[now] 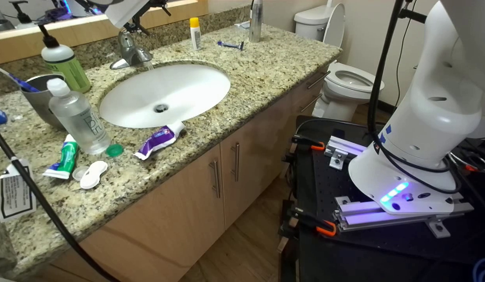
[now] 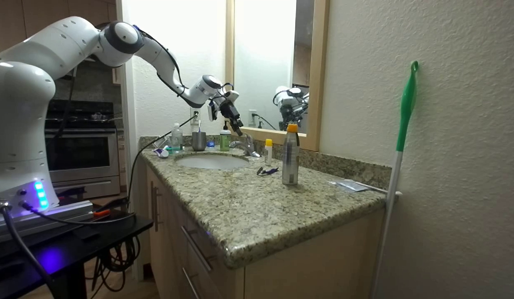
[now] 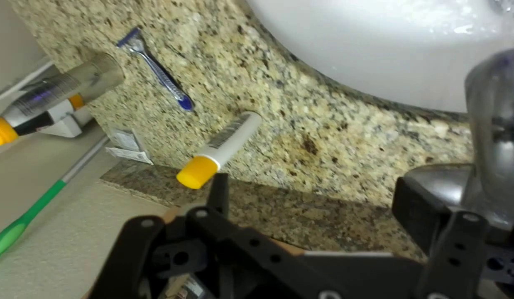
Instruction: Close the faucet
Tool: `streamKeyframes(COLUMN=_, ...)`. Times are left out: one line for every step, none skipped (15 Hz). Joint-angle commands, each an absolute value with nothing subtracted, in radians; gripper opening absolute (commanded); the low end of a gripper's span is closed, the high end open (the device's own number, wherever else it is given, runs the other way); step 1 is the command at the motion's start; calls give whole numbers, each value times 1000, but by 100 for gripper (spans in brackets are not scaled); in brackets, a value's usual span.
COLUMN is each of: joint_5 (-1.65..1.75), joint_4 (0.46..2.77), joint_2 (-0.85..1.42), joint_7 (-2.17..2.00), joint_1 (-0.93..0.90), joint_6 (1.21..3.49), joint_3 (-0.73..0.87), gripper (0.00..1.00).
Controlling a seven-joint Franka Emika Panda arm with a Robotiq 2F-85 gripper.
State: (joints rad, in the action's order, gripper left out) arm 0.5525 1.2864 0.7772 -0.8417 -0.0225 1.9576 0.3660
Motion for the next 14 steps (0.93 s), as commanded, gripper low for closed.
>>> streamKeyframes(joint_5=556, joint_4=1219, joint_2=846, joint_7=-775, joint_1=-7, joint_6=1843, joint_3=347, gripper=100)
streamKeyframes(joint_5=560, joint_4=1217, joint_2=855, joint_7=-772, joint_1=-7, joint_6=1842, joint_3=346, gripper=100)
streamKeyframes(joint_5=561, joint_4=1213, joint_2=859, joint_7=-769, joint_1=-8, joint_6=1846, joint_3=346, gripper=100)
streamKeyframes(joint_5=573, joint_4=1218, joint_2=858, joint_7=-791, joint_1=-15, joint_6=1884, joint_3=353, gripper=100)
streamKeyframes(joint_5=575, joint_4=1216, joint_2=842, joint_7=-801, joint_1=-18, joint_6=1907, joint_3=354, gripper=100)
streamKeyframes(joint_5=582, joint_4=1212, joint_2=822, joint_7=-813, joint_1=-24, joint_6=1921, joint_3=358, gripper=100)
streamKeyframes(joint_5=604, joint_4=1205, joint_2=806, joint_7=-825, joint_1=-30, joint_6=1951, joint_3=367, gripper=100)
streamKeyframes(joint_5=628, joint_4=1199, joint_2=781, joint_7=-830, joint_1=-37, joint_6=1966, joint_3=377, gripper=100)
streamKeyframes(joint_5=648, joint_4=1188, joint_2=764, joint_7=-834, joint_1=-39, joint_6=1976, joint_3=379, gripper=100)
streamKeyframes(joint_5=670, joint_4=1183, joint_2=746, joint_7=-840, joint_1=-41, joint_6=1982, joint_3=381, gripper=100)
streamKeyframes(joint_5=703, joint_4=1166, joint_2=739, joint_7=-856, joint_1=-41, joint_6=1999, joint_3=386, gripper=100)
streamKeyframes(joint_5=678, joint_4=1157, joint_2=768, joint_7=-841, joint_1=-27, joint_6=1954, joint_3=355, gripper=100)
streamKeyframes(joint_5=694, joint_4=1148, joint_2=750, joint_7=-843, joint_1=-25, joint_6=1960, joint_3=356, gripper=100)
streamKeyframes(joint_5=700, joint_4=1148, joint_2=736, joint_7=-844, joint_1=-24, joint_6=1962, joint_3=356, gripper=100)
